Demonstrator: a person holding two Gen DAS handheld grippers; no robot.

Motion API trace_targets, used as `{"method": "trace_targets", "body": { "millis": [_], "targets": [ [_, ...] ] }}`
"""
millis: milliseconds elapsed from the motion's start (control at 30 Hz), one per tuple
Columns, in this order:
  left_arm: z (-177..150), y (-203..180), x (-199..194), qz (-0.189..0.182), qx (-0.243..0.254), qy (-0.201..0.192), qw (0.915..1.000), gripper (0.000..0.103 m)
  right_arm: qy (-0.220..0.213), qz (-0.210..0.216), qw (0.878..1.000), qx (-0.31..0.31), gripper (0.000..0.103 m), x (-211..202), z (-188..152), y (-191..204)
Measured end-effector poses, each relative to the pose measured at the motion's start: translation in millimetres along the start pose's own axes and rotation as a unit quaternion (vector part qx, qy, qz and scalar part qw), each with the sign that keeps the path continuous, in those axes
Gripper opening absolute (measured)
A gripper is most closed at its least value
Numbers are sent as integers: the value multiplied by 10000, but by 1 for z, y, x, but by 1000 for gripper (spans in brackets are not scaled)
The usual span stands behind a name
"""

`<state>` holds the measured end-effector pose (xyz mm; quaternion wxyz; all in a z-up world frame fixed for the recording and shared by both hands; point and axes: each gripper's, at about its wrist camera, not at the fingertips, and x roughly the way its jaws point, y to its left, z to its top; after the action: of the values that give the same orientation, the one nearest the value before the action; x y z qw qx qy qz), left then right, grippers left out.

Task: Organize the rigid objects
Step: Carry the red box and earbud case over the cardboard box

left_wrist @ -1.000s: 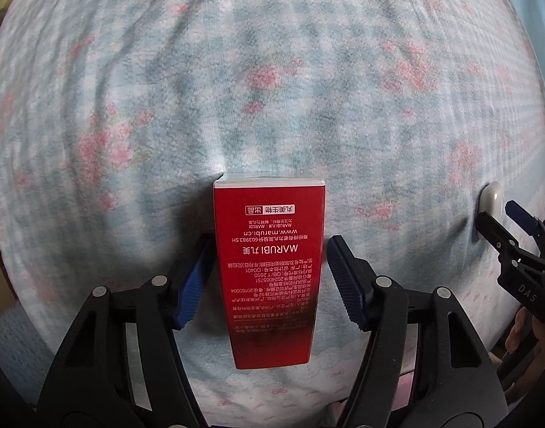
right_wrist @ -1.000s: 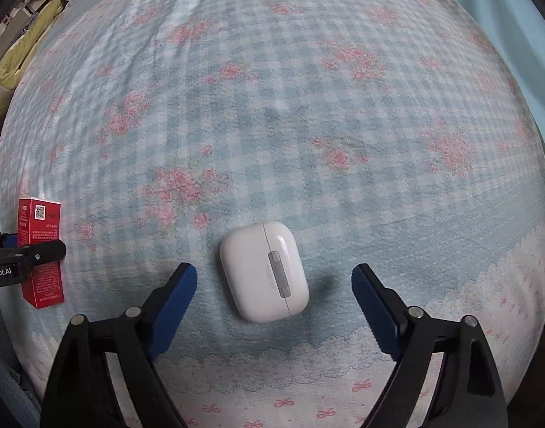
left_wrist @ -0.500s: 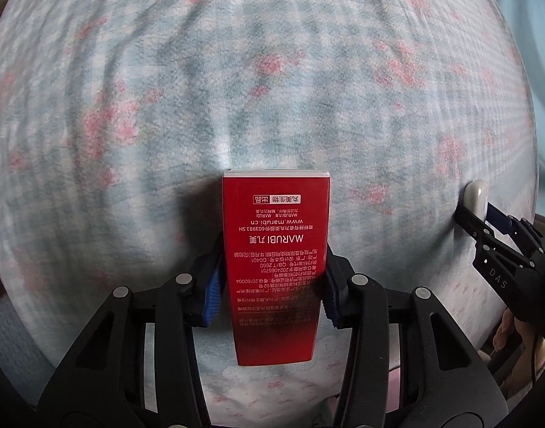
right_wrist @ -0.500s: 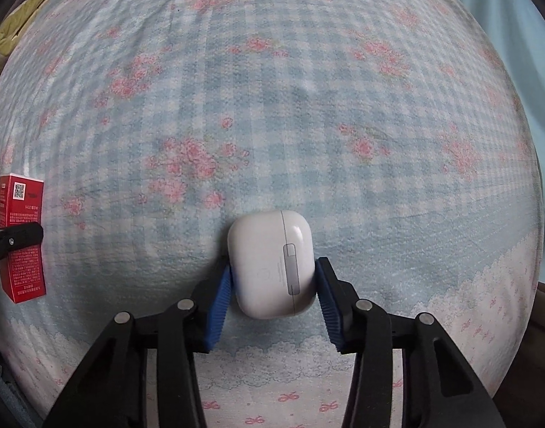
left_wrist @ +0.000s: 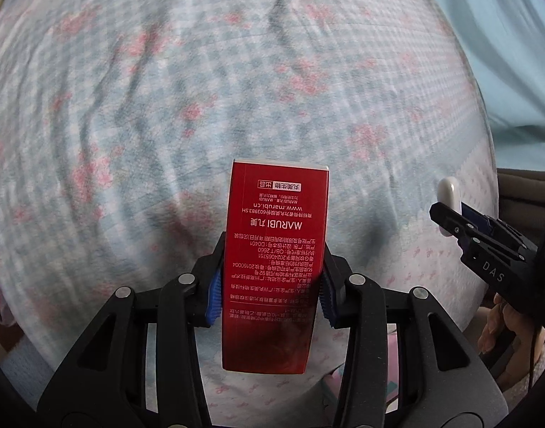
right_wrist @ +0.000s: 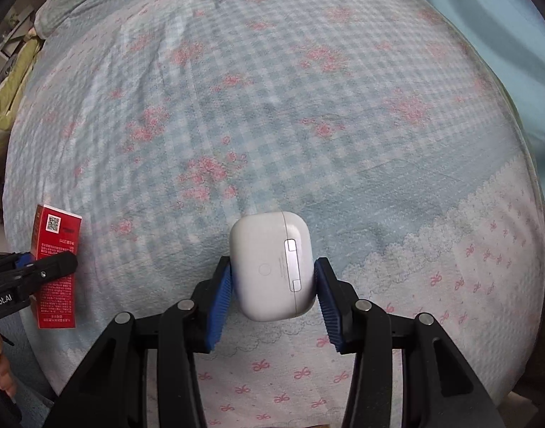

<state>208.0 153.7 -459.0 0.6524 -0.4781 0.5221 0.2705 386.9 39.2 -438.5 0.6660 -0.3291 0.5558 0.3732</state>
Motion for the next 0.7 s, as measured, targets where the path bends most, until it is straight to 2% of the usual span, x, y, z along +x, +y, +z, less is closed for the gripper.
{"method": "trace_targets", "body": {
  "millis": [167, 233, 333, 467, 567, 700],
  "targets": [
    [-1, -30, -32, -150, 767, -165, 9968, 39, -348, 57, 9966, 749, 42, -58, -22, -15],
    [-4, -43, -46, -221, 1059, -216, 9939, 39, -482, 47, 9936, 1024, 42, -77, -16, -24],
    [-11, -61, -69, -431, 1452, -261, 9881, 39, -710, 14, 9863, 1489, 42, -113, -30, -29],
    [-28, -90, -98, -653, 2089, -245, 9755, 39, -1051, -54, 9720, 2101, 42, -163, -62, -31],
    [-45, -108, -117, -765, 2551, -217, 9636, 39, -1269, -322, 9612, 2428, 42, -195, -93, -28],
    [-67, -129, -134, -966, 2995, -178, 9490, 39, -1475, -385, 9408, 3026, 42, -222, -141, -25]
  ]
}}
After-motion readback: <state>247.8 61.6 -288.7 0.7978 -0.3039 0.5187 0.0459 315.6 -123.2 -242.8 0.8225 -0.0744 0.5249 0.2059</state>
